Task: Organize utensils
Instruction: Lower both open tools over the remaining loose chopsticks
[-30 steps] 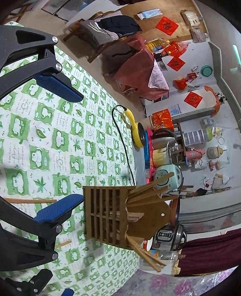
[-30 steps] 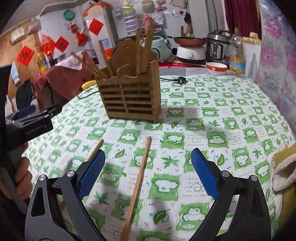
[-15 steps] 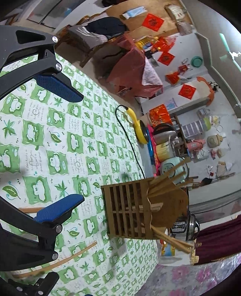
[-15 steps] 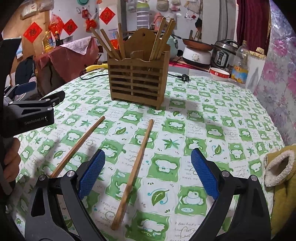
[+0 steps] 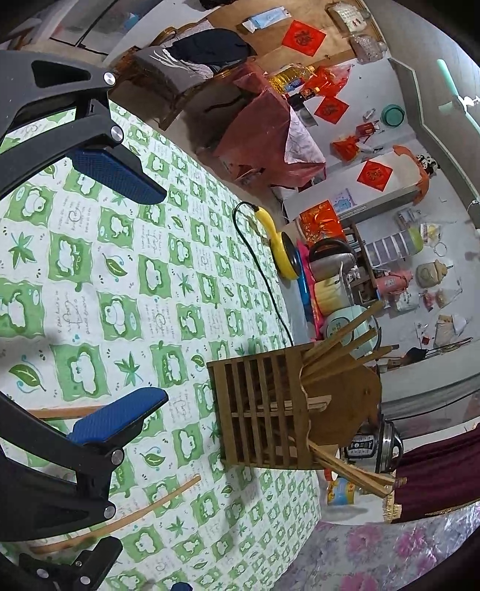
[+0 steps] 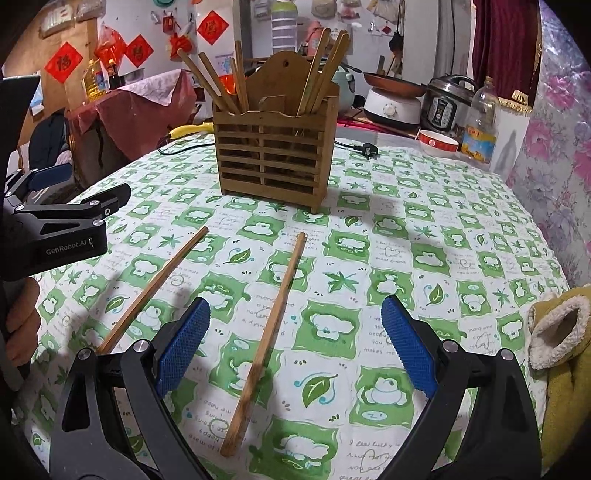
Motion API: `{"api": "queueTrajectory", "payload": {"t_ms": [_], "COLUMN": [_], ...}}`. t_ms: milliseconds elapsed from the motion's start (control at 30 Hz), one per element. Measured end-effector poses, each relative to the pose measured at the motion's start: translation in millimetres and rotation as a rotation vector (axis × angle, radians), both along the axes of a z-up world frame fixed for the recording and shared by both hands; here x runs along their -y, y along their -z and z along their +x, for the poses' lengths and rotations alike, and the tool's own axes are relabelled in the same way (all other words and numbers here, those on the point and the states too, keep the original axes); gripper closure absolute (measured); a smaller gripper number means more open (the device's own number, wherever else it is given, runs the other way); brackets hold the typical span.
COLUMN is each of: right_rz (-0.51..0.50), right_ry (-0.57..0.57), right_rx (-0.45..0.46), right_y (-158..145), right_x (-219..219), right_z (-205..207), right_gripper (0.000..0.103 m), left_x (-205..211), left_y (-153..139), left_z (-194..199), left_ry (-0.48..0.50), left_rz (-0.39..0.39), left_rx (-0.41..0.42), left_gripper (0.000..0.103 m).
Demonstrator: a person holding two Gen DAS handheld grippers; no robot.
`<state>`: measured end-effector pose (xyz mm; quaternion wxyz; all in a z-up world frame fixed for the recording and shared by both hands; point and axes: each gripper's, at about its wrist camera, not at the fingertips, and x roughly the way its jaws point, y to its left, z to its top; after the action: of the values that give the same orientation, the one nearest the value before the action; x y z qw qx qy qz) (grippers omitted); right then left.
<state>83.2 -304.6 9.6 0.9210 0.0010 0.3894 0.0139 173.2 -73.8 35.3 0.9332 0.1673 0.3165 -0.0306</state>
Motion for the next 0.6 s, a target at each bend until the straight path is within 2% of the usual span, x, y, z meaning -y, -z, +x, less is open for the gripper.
{"api": "queueTrajectory", "payload": {"t_ms": [600], "right_rz": [0.042], "right_ry": [0.066], "right_rx": [-0.003], "right_y": [-2.6], "right_x": [20.3], "right_z": [-9.4], "right_gripper": [0.012], "left_x": [8.9], "left_y": [12.4], "left_z": [-2.7], "left_ry": [0.036], "left_rz": [0.031], "left_rx": [-0.053], "left_gripper": [0.006]}}
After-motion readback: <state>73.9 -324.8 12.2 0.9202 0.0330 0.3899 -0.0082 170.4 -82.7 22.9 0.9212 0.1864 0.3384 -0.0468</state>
